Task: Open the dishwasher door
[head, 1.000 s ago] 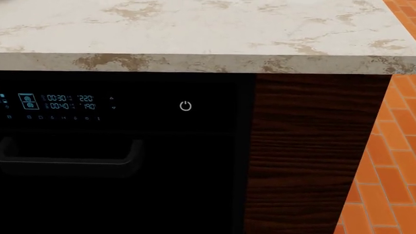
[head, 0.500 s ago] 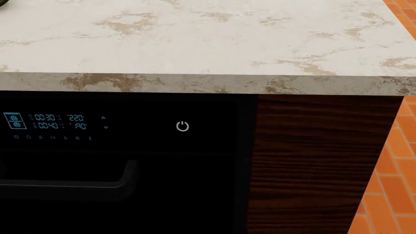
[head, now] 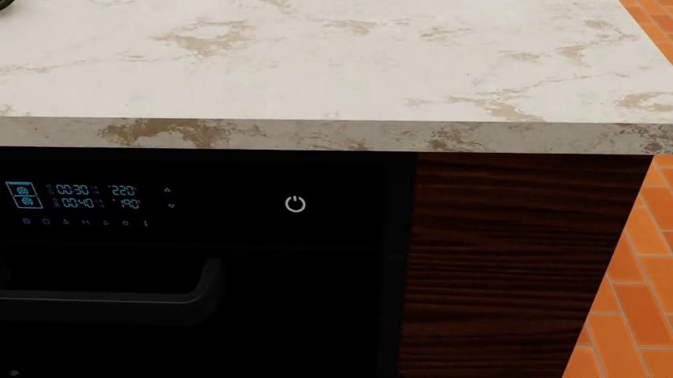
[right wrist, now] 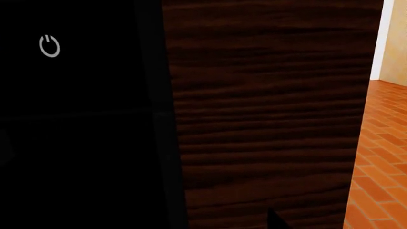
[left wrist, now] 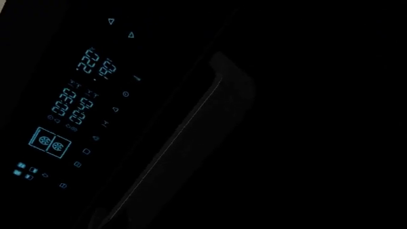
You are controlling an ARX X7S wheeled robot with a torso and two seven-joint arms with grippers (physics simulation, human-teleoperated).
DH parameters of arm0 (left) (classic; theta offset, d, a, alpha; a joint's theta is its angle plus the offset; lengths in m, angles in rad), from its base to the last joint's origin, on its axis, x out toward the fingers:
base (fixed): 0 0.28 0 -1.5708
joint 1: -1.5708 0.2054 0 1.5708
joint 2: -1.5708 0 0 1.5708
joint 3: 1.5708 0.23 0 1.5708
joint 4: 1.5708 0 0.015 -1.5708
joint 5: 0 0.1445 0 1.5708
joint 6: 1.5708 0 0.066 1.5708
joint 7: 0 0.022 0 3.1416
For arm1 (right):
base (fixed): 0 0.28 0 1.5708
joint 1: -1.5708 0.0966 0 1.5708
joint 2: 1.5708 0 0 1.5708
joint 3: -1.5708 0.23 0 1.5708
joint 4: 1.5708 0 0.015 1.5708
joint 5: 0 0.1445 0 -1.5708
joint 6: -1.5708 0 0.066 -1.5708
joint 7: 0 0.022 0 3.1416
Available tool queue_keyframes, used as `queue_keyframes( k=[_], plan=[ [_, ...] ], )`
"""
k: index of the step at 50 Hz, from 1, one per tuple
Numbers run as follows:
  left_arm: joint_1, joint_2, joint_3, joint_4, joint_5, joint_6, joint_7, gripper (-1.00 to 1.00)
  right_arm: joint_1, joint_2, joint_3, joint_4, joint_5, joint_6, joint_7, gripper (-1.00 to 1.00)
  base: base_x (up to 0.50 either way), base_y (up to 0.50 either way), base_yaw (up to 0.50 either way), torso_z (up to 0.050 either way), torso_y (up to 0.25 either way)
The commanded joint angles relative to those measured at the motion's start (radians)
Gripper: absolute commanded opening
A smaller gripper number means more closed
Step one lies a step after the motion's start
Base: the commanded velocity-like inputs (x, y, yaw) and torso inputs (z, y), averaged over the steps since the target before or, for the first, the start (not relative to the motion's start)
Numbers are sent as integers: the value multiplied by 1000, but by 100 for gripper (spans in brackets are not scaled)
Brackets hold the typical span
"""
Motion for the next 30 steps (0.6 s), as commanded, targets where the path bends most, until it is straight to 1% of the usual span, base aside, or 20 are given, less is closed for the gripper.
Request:
queue_keyframes(
  k=[1,3,7,12,18,23,30],
  plan=[
    [-159,-125,244,74,330,-310,202,100,-6,3,-2,8,12,-13,3,100,0,0,0,0,0],
    [-196,-140,285,68,384,-340,248,100,-5,2,-1,15,16,-18,3,100,0,0,0,0,0],
    [-286,-167,374,67,500,-401,380,100,-5,3,1,29,26,-29,-2,100,0,0,0,0,0],
    [-356,-191,440,9,553,-403,476,100,-1,3,3,31,36,-32,-1,100,0,0,0,0,0],
    [-374,-194,471,-41,568,-379,484,100,-6,9,3,20,41,-30,4,100,0,0,0,0,0],
    [-418,-187,500,-90,585,-354,506,100,-4,12,1,15,44,-26,9,100,0,0,0,0,0],
    [-450,-159,481,-215,507,-266,433,100,2,15,3,17,52,-27,11,100,0,0,0,0,0]
  ],
)
